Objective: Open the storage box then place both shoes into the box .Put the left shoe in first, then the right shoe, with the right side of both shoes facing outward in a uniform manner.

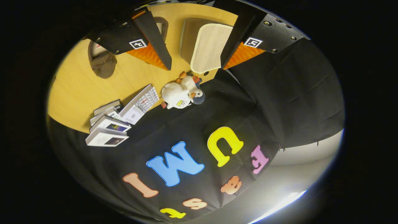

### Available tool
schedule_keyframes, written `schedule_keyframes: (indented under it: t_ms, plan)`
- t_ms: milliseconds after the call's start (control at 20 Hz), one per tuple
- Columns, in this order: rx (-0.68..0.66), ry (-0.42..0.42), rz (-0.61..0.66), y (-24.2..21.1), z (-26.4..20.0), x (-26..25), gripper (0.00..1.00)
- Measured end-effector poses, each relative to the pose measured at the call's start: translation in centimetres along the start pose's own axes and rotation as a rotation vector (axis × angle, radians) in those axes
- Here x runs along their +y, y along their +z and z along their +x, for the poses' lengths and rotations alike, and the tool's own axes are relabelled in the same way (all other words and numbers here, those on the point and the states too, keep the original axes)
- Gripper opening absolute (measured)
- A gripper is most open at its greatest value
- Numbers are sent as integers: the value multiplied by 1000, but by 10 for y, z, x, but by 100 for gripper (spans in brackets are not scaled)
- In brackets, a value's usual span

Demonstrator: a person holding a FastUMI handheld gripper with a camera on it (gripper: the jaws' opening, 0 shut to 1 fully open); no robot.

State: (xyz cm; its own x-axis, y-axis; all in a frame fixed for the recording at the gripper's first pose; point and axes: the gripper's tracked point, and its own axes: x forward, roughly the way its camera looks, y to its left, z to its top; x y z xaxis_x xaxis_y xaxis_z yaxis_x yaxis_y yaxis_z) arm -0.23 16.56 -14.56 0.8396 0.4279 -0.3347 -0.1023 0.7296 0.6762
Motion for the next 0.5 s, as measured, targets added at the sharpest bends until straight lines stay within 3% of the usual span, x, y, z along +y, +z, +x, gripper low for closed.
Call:
schedule_keyframes:
  t_ms: [150,300,500]
  plan:
    - [85,3,118,-31,11,-7,98]
    - [157,27,119,-53,22,1,98]
    - [257,72,209,-90,36,8,98]
